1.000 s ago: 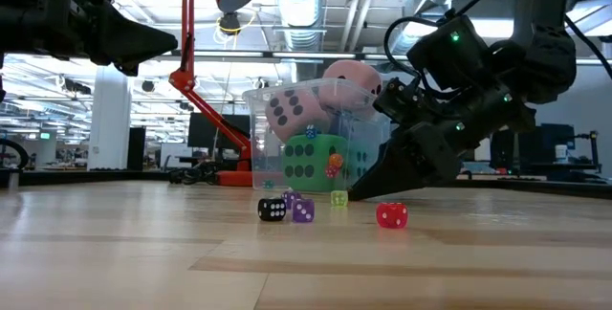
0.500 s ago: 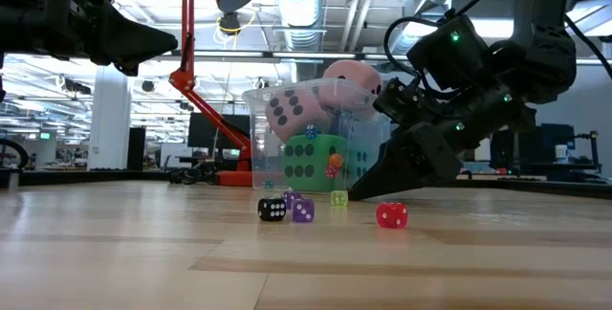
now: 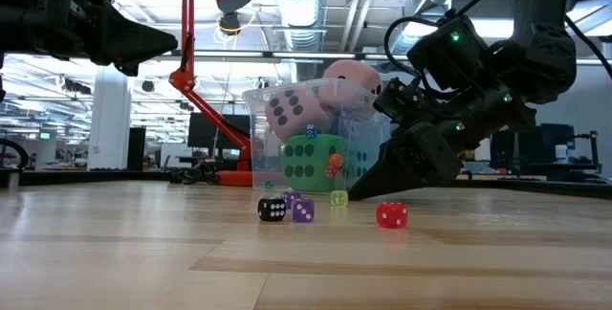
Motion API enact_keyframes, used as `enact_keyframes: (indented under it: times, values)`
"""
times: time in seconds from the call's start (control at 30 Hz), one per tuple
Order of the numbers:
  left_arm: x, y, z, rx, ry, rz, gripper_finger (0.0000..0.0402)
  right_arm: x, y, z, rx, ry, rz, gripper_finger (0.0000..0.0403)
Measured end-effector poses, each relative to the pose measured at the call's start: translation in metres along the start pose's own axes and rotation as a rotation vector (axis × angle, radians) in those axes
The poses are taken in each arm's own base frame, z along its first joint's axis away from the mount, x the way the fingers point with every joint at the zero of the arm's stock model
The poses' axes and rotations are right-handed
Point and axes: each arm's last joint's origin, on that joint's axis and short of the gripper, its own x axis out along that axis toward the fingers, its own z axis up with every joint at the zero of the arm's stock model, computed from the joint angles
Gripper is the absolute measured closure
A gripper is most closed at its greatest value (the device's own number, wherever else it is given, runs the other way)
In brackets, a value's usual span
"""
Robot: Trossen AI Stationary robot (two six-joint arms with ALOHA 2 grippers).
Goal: Pick & Place Dice
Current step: Put the small red dice into the transparent bin
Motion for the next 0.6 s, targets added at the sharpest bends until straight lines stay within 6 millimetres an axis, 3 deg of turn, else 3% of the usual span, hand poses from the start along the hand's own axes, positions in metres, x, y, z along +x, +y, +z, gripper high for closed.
enact_keyframes:
  times: [0.13,0.23,0.6]
  values:
    - [0.0,0.0,0.0,0.0,0.0,0.0,0.0349,-0.004,0.0,0.004,0.001,-0.006,-0.001,0.0343]
    - [0.0,0.0,0.0,0.0,0.0,0.0,0.0349,-0.012,-0.001,0.018,0.009,-0.056,0.001,0.0343]
    - [0.0,0.0,0.0,0.0,0.0,0.0,0.0349,-0.057,-0.003,0.061,0.019,-0.142,0.005,0.0344]
